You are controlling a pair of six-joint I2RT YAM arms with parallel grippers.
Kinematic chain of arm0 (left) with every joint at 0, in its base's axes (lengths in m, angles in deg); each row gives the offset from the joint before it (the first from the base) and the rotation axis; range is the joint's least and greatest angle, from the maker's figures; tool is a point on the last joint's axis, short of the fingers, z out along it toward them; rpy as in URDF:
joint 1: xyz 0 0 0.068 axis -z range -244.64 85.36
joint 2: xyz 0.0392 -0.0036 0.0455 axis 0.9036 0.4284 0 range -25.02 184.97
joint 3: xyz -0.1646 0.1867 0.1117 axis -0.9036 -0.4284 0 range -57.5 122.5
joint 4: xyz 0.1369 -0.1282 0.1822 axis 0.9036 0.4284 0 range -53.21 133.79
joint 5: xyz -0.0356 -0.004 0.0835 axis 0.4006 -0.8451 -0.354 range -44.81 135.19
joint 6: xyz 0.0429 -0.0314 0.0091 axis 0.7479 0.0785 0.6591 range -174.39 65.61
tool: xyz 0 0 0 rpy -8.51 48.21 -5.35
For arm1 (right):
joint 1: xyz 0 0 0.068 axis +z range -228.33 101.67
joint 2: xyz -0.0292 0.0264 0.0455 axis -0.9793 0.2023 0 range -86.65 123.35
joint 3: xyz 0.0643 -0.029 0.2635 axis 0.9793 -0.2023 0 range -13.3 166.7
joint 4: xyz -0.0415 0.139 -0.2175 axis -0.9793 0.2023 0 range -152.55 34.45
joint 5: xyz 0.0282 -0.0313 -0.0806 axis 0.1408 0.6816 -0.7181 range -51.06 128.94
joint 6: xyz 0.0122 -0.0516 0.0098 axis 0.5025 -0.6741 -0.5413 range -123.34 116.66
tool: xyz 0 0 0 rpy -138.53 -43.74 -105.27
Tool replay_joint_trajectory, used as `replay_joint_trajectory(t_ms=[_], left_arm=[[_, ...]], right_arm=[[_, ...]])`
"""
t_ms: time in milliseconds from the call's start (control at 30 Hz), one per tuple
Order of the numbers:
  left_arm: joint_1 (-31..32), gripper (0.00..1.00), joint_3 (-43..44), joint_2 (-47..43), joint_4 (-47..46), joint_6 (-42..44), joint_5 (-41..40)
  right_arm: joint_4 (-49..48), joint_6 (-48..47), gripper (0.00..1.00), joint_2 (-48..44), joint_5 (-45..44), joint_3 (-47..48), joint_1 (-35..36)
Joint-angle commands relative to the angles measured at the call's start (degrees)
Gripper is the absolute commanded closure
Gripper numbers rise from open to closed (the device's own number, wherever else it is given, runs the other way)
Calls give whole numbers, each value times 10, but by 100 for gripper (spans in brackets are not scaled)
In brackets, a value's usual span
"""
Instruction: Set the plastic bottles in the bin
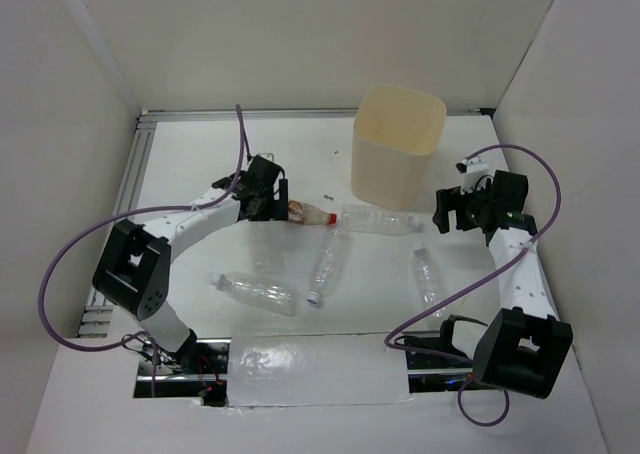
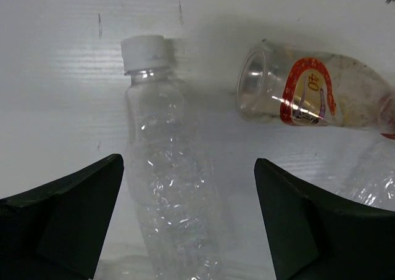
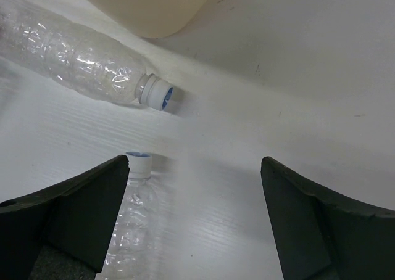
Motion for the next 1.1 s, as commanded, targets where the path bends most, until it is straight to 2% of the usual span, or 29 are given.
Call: replay_joint_trajectory(t_ms=[0, 167, 200, 433, 533, 567, 633, 667, 767, 800, 833, 900, 933, 1000, 1067], left_arm=[[22, 0, 1, -7, 51, -42, -51], [29, 0, -19, 35, 51, -70, -45], [29, 3, -19, 50, 51, -76, -45], [28, 4, -8, 88, 40, -76, -45], [28, 19, -3, 94, 40, -82, -45], [28, 35, -3, 88, 40, -82, -45], [28, 51, 3, 71, 45, -75, -45], [35, 62, 18, 61, 54, -69, -45], [53, 71, 62, 8, 76, -46, -50], [58, 72, 79, -6, 76, -38, -50], [65, 75, 96, -30, 82, -28, -50], [76, 77, 159, -47, 82, -1, -43], [86, 78, 182, -52, 82, 9, -37], [96, 79, 246, -52, 61, 44, -3], [96, 79, 286, -52, -1, 61, 32]], right_arm=[[1, -9, 6, -5, 5, -4, -3], [-5, -9, 6, 22, 12, 3, -3], [-5, -9, 6, 27, 12, 3, -3], [-5, -20, 6, 41, 25, 21, -3], [-10, -20, 6, 41, 25, 21, -3], [-10, -25, 6, 41, 25, 15, -3], [-10, -25, 11, 36, 30, 10, -3], [-10, -33, 21, 29, 39, 10, -3], [2, -78, 52, 3, 82, -2, -3], [2, -92, 66, -7, 96, -11, -3], [2, -105, 70, -16, 107, -17, -3], [-9, -114, 70, -47, 114, -28, -3], [-22, -114, 67, -53, 114, -33, -3], [-22, -108, 49, -53, 92, -33, -3], [10, -108, 33, -41, 92, -15, -3]])
